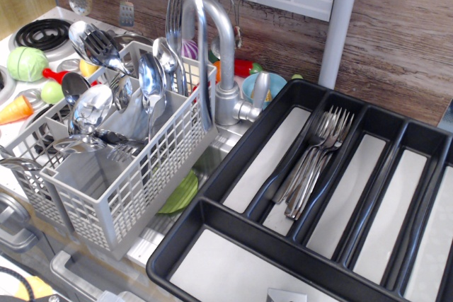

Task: Put fork from basket to tray

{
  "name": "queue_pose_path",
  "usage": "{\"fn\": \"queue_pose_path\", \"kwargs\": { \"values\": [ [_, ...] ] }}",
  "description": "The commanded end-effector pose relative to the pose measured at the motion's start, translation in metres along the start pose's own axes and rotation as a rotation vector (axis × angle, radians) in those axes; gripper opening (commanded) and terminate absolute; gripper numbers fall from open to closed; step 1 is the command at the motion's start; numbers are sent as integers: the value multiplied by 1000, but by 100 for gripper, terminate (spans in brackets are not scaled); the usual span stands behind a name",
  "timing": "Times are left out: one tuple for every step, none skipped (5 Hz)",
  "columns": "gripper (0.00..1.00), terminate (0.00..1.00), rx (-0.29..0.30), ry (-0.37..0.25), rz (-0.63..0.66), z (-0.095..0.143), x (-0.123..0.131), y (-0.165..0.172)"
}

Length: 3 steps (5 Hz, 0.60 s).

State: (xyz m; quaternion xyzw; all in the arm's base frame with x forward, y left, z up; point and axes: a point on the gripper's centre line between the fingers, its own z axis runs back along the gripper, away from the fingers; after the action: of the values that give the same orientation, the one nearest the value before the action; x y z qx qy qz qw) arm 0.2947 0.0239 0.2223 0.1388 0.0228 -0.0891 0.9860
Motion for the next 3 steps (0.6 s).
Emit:
{"fn": "queue_pose_path", "kwargs": {
  "values": [
    [0,0,1,-49,-51,-11,-2,-32],
    [0,0,26,-89,-98,-25,4,-43],
    [0,0,14,-88,-125,-33,11,-57]
  ]
}}
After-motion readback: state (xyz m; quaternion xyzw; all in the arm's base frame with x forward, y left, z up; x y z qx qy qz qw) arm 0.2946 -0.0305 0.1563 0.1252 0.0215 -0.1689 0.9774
